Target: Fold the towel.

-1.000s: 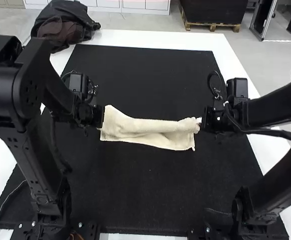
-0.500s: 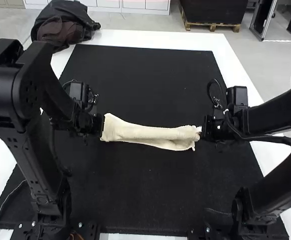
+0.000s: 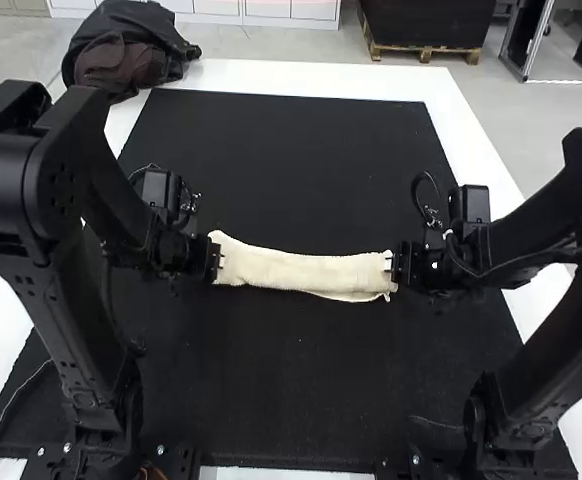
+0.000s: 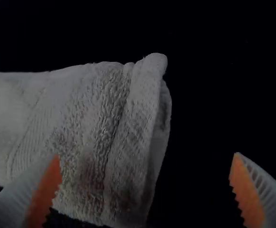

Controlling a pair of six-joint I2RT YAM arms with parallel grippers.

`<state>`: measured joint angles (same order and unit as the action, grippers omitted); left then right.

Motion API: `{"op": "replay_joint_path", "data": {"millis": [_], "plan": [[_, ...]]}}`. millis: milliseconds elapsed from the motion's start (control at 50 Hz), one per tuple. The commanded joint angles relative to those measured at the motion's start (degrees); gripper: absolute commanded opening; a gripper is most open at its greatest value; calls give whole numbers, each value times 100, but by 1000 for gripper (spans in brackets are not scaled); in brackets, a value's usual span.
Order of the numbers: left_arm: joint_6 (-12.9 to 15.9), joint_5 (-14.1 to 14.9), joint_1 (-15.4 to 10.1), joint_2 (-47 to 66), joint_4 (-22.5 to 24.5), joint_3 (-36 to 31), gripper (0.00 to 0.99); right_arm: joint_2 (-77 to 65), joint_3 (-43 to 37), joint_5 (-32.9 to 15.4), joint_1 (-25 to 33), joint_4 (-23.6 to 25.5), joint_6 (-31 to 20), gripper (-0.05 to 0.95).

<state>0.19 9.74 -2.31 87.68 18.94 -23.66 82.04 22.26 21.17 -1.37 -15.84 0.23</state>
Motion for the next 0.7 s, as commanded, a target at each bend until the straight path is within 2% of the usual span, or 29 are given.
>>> {"op": "replay_joint_path", "data": {"millis": [0,140,680], "plan": [[8,-139,-42,-102,66,28,974,23,6,-131,93,-60,-93,900],[-36,-139,-16,-111,154,37,974,-4,77,-131,84,-42,-76,910],[-634,-139,-7,-243,576,-42,970,330,261,-7,-39,-42,-49,908]]}}
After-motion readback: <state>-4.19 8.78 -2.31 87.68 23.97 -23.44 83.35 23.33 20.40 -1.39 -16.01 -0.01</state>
